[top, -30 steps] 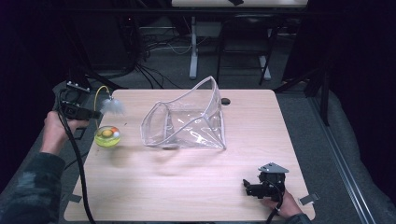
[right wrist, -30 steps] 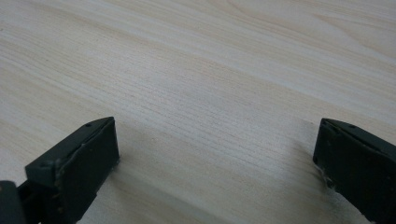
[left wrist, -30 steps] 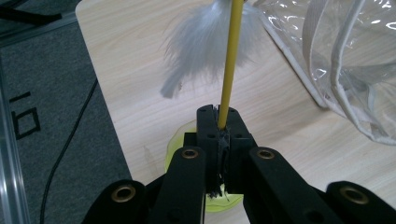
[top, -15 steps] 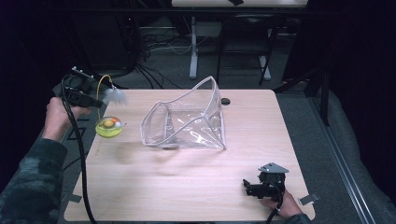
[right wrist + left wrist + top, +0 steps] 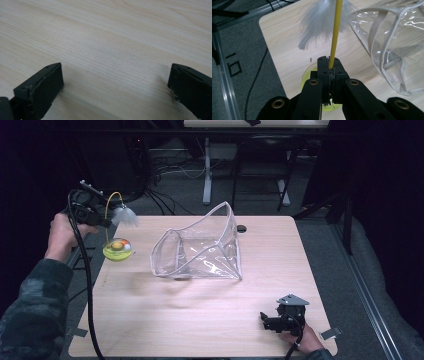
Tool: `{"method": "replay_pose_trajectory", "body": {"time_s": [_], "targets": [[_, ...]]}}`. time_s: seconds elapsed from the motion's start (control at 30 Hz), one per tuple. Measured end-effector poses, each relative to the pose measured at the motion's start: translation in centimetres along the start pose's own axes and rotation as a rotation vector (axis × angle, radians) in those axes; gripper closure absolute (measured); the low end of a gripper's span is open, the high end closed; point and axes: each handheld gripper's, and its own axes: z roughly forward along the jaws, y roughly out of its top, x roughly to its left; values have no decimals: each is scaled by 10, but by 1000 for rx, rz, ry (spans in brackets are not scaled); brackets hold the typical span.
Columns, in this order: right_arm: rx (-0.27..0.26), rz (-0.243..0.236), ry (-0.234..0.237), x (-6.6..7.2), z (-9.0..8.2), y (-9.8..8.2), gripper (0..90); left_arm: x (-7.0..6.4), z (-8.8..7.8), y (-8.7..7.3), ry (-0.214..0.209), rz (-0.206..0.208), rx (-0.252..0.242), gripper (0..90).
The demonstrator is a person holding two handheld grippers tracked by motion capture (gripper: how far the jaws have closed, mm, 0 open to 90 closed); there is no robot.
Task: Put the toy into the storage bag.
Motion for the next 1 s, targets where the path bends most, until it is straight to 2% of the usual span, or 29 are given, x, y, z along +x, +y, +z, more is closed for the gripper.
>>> {"method": "replay_pose_trajectory", "body": {"time_s": [0.63,0.8,1.0], "targets": [[0,0,0,0,0,0,0,-5,-15,24,6,19,-21,882],[0,0,0,0,0,0,0,-9,-21,32,12,43,-29,882],[-1,-1,0,0,0,0,0,-13,-29,39,8,55,-43,881]]}}
